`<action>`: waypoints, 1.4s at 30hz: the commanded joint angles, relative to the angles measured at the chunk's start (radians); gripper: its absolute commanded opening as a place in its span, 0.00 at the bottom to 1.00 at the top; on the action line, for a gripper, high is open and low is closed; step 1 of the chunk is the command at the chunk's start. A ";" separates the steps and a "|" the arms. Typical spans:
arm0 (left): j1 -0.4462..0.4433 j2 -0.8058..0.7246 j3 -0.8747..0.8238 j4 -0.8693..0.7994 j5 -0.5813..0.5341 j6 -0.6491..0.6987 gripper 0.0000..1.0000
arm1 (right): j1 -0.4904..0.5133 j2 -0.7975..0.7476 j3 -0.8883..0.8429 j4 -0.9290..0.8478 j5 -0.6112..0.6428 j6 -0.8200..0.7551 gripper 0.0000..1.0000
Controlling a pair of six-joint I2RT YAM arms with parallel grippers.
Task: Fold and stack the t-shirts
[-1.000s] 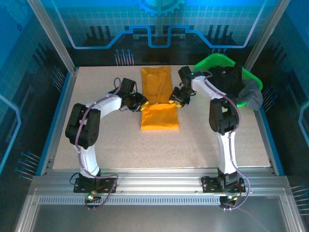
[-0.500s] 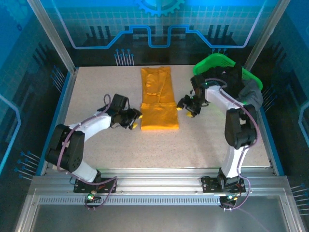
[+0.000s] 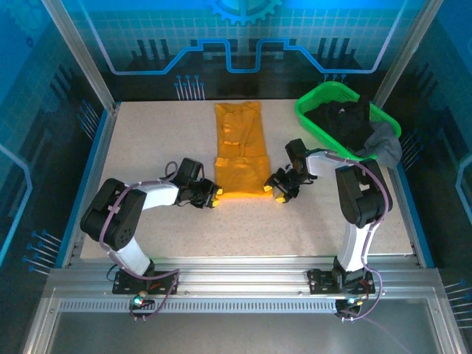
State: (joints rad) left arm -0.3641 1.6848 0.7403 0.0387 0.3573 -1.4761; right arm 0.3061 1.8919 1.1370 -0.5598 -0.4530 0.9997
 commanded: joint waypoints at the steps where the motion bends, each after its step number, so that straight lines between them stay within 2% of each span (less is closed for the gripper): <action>1: -0.019 0.053 0.048 0.064 0.011 0.011 0.25 | 0.031 0.055 0.016 0.046 -0.042 0.053 0.43; 3: -0.019 0.060 0.064 0.065 0.008 0.016 0.15 | 0.033 0.062 0.022 0.046 -0.030 0.070 0.25; 5: -0.016 0.052 0.080 0.055 -0.001 0.025 0.02 | 0.031 0.055 0.034 0.050 -0.017 0.080 0.12; 7: -0.014 0.022 0.109 -0.001 -0.024 0.059 0.00 | 0.030 0.039 0.064 0.034 0.000 0.079 0.00; 10: -0.013 -0.052 0.184 -0.130 -0.072 0.161 0.00 | 0.025 0.007 0.125 -0.022 0.027 0.065 0.00; 13: -0.012 -0.125 0.216 -0.188 -0.089 0.211 0.00 | 0.023 -0.036 0.172 -0.079 0.047 0.054 0.00; 17: -0.012 -0.180 0.190 -0.224 -0.047 0.218 0.00 | 0.024 -0.088 0.168 -0.129 0.039 0.035 0.00; 26: -0.068 -0.291 -0.066 -0.283 0.101 0.257 0.00 | 0.077 -0.178 -0.095 -0.121 -0.034 -0.051 0.00; 33: -0.141 -0.506 -0.191 -0.425 0.154 0.282 0.00 | 0.155 -0.367 -0.252 -0.205 -0.073 -0.093 0.00; 38: -0.141 -0.648 -0.151 -0.485 0.172 0.261 0.00 | 0.182 -0.495 -0.204 -0.306 -0.076 -0.041 0.00; 42: -0.130 -0.729 -0.082 -0.511 0.098 0.217 0.00 | 0.178 -0.509 -0.062 -0.374 -0.055 -0.003 0.00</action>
State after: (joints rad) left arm -0.5018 1.0039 0.5919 -0.4149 0.4824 -1.2324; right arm 0.4778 1.3914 0.9806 -0.8509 -0.5056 0.9623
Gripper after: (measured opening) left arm 0.053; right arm 0.065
